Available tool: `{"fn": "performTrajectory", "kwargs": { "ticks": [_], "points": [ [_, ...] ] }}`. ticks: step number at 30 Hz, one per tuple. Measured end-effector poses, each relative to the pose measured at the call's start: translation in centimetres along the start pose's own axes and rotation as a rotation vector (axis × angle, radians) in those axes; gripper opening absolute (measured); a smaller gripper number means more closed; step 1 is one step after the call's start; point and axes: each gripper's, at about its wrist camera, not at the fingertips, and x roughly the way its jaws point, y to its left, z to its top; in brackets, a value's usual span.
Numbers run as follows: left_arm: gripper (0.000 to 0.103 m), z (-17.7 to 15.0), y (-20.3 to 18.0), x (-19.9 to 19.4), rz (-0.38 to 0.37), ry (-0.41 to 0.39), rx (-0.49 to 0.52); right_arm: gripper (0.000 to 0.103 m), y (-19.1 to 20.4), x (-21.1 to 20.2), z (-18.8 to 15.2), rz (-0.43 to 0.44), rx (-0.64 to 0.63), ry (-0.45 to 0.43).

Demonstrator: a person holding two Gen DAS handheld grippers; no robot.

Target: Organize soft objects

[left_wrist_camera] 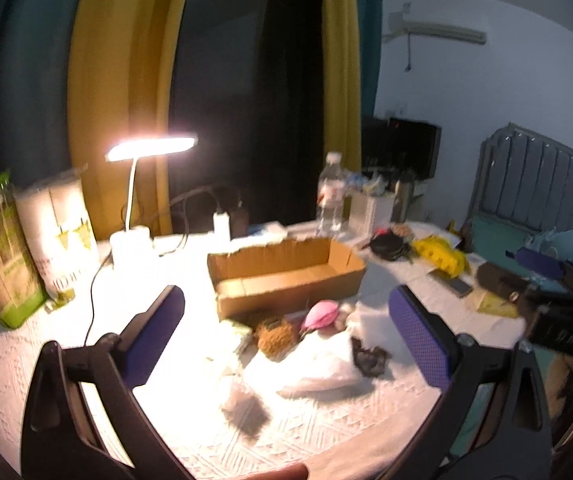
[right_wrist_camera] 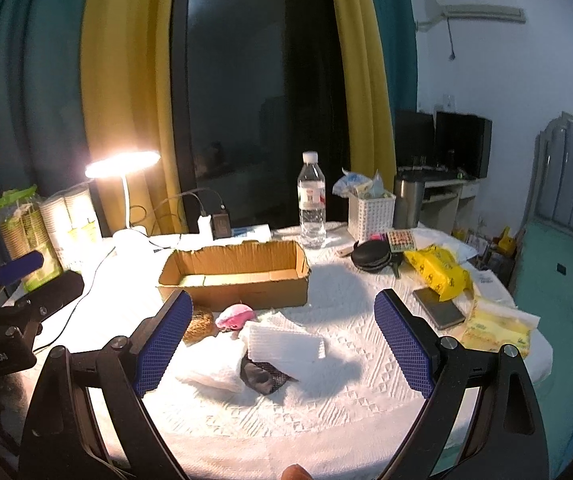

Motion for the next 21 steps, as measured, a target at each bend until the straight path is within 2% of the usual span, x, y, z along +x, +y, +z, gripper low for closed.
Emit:
{"fn": "performTrajectory", "kwargs": {
  "ticks": [11, 15, 21],
  "points": [
    [0.102, -2.5, 2.1, 8.2, 0.055, 0.183, -0.012, 0.094, -2.1, 8.4, -1.4, 0.017, 0.010, 0.147],
    [0.102, -3.7, 1.7, 11.0, 0.020, 0.259, -0.015, 0.094, -2.5, 11.1, -2.3, 0.037, -0.004, 0.202],
    [0.102, -5.7, -1.1, 14.2, -0.058, 0.356, 0.024, 0.094, -3.3, 14.7, -4.1, 0.091, -0.001, 0.279]
  ]
}}
